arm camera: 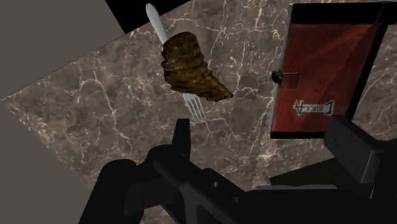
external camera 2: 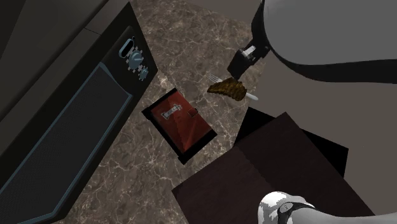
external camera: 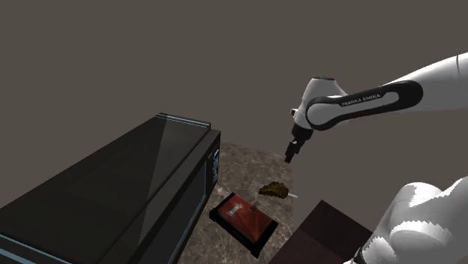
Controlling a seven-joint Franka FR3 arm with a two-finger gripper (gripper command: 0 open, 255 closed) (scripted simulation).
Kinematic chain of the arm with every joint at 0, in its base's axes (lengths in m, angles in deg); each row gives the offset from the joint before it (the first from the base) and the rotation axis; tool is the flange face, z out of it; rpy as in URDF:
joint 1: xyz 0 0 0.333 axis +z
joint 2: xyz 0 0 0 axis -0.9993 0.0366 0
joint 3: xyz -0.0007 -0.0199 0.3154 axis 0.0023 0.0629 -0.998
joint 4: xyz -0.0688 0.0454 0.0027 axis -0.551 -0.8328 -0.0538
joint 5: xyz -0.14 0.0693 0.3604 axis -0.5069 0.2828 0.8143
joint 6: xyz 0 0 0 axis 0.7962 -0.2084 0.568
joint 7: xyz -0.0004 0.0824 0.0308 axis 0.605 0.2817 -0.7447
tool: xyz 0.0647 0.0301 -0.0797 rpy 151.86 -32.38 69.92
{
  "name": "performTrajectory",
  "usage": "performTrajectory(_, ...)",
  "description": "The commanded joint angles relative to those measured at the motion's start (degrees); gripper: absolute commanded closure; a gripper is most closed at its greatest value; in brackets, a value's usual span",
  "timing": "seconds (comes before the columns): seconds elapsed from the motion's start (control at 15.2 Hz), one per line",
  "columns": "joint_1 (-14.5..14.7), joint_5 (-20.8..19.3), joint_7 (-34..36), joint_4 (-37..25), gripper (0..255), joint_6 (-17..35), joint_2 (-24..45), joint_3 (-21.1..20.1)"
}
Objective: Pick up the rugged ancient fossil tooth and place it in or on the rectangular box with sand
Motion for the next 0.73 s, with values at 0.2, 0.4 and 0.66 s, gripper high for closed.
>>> performTrajectory(0.2,2.4,3.1,-11.7,-1.7,0,10.2,11.6,5.9)
performTrajectory(0.4,4.6,8.3,-20.3,-4.0,0,15.2,19.5,9.1)
performTrajectory(0.66,5.9,19.5,-34.5,-8.8,0,19.9,30.7,10.6)
